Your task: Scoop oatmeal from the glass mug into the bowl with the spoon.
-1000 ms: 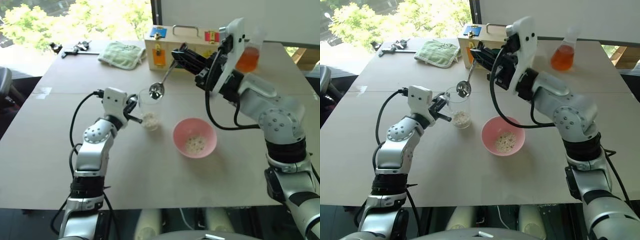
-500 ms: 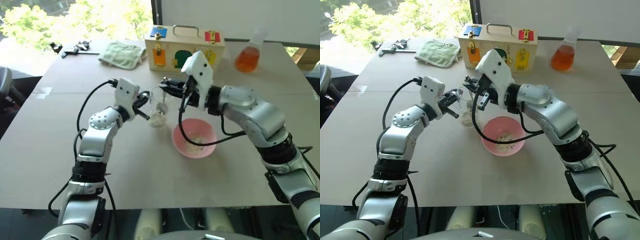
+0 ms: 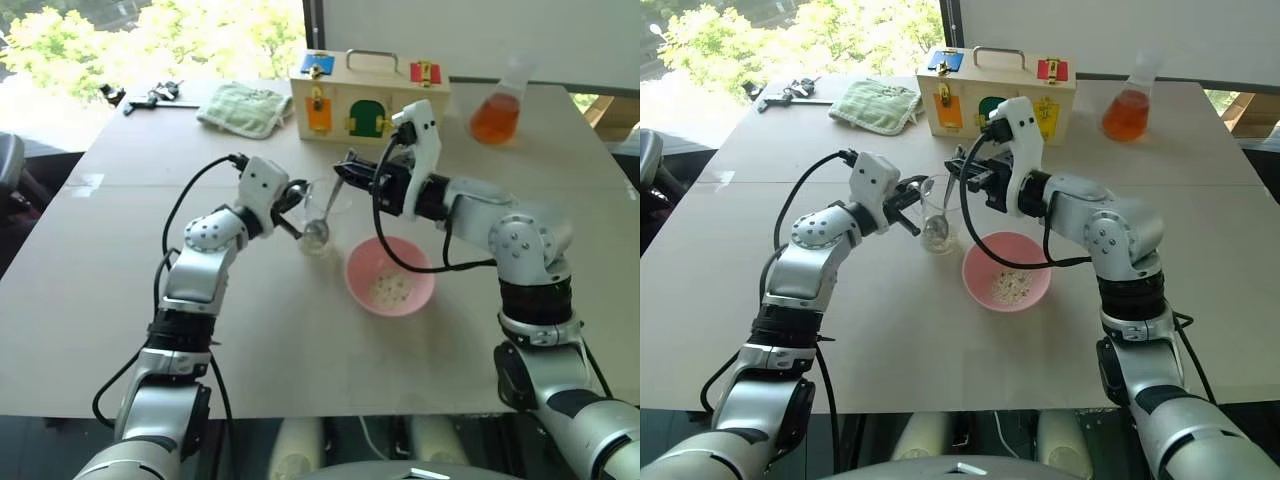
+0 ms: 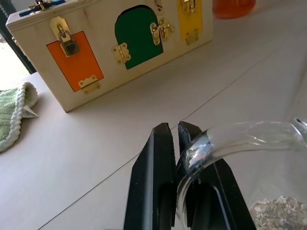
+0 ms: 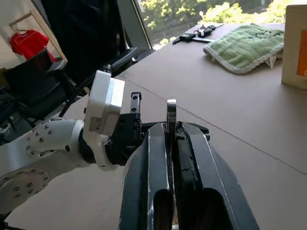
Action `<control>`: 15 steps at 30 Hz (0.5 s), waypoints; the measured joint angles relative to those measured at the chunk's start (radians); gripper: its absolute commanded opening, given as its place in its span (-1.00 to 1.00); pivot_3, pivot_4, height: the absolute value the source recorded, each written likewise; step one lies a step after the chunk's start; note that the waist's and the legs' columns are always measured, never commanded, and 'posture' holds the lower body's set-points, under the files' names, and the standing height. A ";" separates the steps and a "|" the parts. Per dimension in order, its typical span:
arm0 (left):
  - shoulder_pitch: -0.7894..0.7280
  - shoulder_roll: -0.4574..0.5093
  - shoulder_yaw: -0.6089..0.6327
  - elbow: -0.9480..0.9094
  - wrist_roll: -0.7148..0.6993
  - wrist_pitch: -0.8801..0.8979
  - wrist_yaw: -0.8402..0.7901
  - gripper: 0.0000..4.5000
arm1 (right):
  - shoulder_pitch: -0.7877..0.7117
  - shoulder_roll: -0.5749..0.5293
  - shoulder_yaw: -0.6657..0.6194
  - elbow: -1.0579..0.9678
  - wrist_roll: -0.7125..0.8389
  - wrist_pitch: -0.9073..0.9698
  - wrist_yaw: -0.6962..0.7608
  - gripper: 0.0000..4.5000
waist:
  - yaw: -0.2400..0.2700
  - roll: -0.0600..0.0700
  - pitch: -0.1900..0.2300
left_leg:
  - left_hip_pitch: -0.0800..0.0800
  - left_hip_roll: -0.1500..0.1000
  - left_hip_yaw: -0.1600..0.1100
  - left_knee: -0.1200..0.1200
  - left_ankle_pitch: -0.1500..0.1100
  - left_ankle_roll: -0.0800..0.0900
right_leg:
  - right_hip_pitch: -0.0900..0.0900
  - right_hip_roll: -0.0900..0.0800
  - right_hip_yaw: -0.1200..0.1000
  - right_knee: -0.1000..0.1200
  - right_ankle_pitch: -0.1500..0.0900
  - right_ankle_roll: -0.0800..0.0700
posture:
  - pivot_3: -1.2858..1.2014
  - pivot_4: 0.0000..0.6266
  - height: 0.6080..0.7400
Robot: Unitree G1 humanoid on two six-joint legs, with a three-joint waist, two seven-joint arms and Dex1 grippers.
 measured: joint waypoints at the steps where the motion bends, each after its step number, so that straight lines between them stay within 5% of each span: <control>1: 0.000 -0.002 0.000 0.002 0.000 -0.008 0.000 -0.99 | -0.001 0.007 -0.015 0.008 0.004 0.015 -0.018 -1.00 | 0.000 0.000 0.000 | 0.000 0.000 0.000 0.000 0.000 0.000 | 0.000 0.000 0.000 0.000 0.000 0.000 | 0.03 -0.52 1.00; 15: 0.015 -0.014 -0.010 0.029 0.064 -0.147 0.015 -0.99 | -0.027 0.118 -0.249 0.075 0.119 0.212 -0.258 -1.00 | -0.002 0.000 0.000 | 0.000 0.000 0.001 0.000 0.000 0.000 | -0.001 0.000 0.002 0.001 0.000 0.000 | 0.03 -0.52 1.00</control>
